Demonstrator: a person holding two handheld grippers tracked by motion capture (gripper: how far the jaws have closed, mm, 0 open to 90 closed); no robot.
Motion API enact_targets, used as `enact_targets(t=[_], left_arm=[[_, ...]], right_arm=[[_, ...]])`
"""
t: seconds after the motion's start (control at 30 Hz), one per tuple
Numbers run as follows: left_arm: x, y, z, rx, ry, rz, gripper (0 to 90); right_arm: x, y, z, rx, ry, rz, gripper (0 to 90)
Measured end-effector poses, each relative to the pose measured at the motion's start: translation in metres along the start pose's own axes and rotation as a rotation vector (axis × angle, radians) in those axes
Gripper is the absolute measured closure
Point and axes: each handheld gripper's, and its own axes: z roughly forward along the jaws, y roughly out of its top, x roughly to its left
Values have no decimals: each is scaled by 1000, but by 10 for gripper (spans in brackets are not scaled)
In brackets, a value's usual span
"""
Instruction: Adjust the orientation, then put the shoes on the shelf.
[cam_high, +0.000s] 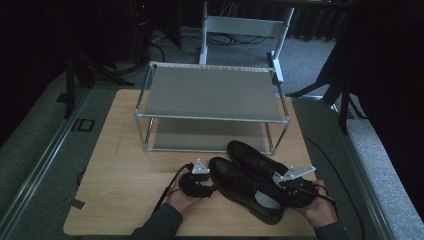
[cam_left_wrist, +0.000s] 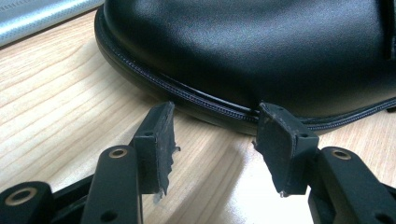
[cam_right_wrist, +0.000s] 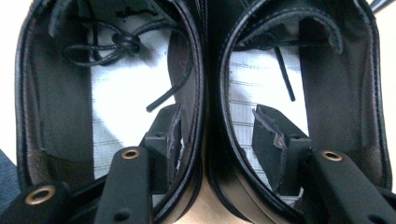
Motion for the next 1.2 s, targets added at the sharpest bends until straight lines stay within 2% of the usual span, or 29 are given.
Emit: enact_targets(t=[0.17, 0.53, 0.7, 0.8, 1.0, 1.2], left_arm=[[-2, 1, 1, -7, -13, -13, 475], [-5, 5, 7, -7, 0, -17, 474], [-5, 6, 7, -13, 1, -16, 474], [-5, 6, 8, -14, 4, -15, 475], [-6, 8, 8, -14, 11, -7, 487], [-6, 10, 9, -16, 17, -3, 494]], right_arm=[[-2, -2, -1, 11, 11, 1, 536], [-6, -5, -3, 29, 21, 5, 538], [-7, -7, -2, 24, 33, 29, 528], [-8, -7, -1, 26, 39, 39, 509], [-8, -4, -1, 51, 9, 32, 416], [-11, -4, 0, 83, 32, 60, 384]])
